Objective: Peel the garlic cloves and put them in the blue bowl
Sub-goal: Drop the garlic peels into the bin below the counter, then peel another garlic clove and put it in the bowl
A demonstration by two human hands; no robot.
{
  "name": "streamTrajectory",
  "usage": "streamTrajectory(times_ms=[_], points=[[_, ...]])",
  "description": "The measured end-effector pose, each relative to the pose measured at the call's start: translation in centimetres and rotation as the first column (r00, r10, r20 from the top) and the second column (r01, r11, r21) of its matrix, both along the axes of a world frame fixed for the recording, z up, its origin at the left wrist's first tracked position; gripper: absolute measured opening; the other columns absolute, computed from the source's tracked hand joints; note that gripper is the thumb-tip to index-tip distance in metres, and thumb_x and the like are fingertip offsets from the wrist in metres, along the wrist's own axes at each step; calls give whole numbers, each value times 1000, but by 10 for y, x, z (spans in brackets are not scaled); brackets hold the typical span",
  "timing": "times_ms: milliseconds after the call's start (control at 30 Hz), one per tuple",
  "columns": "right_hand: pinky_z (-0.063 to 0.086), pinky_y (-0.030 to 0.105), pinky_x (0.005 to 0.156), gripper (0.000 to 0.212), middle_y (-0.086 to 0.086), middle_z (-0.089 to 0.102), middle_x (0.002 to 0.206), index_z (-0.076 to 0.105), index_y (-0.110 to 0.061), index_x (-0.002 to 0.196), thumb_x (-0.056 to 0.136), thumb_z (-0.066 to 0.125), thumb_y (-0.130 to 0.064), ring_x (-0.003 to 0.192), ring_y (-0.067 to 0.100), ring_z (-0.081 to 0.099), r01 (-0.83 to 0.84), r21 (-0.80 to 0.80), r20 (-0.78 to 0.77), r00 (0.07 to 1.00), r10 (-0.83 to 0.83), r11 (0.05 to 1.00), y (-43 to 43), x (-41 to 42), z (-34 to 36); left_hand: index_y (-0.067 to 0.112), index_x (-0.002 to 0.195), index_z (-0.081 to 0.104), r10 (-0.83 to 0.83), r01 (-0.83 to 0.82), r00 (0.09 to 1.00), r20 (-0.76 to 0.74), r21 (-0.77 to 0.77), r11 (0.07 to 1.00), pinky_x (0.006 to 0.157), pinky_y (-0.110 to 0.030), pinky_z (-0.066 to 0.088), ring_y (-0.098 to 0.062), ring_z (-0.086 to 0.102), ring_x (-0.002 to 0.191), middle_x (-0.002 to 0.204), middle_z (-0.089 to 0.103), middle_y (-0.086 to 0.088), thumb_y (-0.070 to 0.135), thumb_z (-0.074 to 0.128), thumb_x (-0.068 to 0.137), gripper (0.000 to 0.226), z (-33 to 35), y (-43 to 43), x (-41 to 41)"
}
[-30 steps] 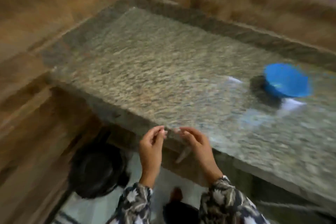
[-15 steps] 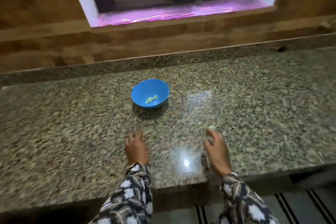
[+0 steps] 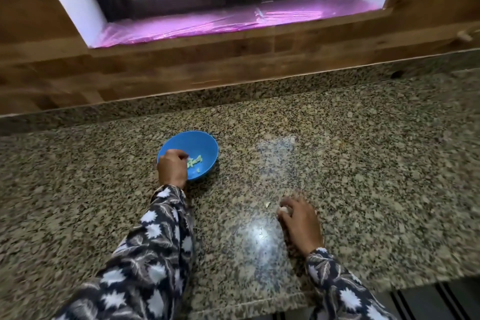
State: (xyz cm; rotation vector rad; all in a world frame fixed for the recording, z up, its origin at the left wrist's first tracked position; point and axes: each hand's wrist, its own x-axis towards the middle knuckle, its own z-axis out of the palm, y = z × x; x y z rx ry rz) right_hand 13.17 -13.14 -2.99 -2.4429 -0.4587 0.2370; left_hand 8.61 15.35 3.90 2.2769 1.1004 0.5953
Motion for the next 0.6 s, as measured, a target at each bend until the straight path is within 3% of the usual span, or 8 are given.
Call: streamTrajectory(times_ms=[67, 133, 200, 267, 333, 400, 600], points=[[40, 24, 88, 20, -1, 61, 107, 67, -16, 105, 86, 64, -22, 103, 16, 51, 22, 86, -26, 999, -20, 996, 0, 1, 1, 0, 105, 70, -5, 5, 1000, 22, 5, 1000, 92, -36, 49, -30, 64, 99, 105, 70, -17, 3, 57, 88, 22, 2, 1, -1], [47, 26, 83, 18, 1, 64, 100, 69, -14, 98, 81, 69, -18, 94, 16, 57, 55, 187, -77, 996, -41, 981, -1, 3, -1, 3, 110, 68, -34, 23, 984, 174, 65, 998, 88, -29, 50, -25, 65, 98, 109, 69, -13, 5, 55, 91, 24, 8, -16, -6], [50, 21, 76, 20, 0, 66, 98, 69, -12, 97, 77, 73, -15, 88, 13, 61, 116, 278, -144, 987, -78, 954, -3, 2, -5, 5, 112, 67, -166, 159, 949, 267, 47, 986, 79, -9, 45, -13, 64, 90, 108, 68, -5, 4, 54, 92, 24, 6, -55, -12], [50, 16, 74, 24, -1, 67, 99, 70, -12, 98, 75, 74, -13, 86, 9, 62, 180, 350, -201, 973, -114, 919, -6, 1, -8, 7, 112, 66, -351, 373, 914, 204, -82, 924, 71, -1, 44, 0, 60, 79, 105, 68, -5, 3, 56, 91, 23, -14, -96, -17], [53, 22, 78, 26, -1, 68, 99, 70, -12, 100, 74, 74, -12, 87, 8, 63, 215, 392, -242, 962, -126, 894, -9, -2, -9, 10, 112, 66, -441, 456, 890, 115, -227, 861, 75, -10, 49, -4, 63, 83, 108, 68, -8, 8, 59, 90, 23, -41, -126, -16], [54, 28, 81, 26, 1, 69, 98, 70, -11, 99, 74, 74, -9, 87, 9, 64, 224, 393, -229, 963, -141, 892, -12, -2, -11, 12, 111, 68, -483, 476, 875, 42, -260, 840, 87, -23, 48, -14, 62, 95, 109, 67, -7, 16, 62, 88, 24, -59, -142, -10], [53, 25, 79, 26, 1, 69, 95, 69, -9, 102, 76, 73, -11, 85, 11, 64, 238, 371, -189, 966, -178, 898, -14, -2, -10, 7, 100, 71, -647, 641, 738, -193, -98, 761, 77, -32, 47, -25, 59, 90, 99, 64, -10, 18, 59, 90, 19, -65, -151, 6]])
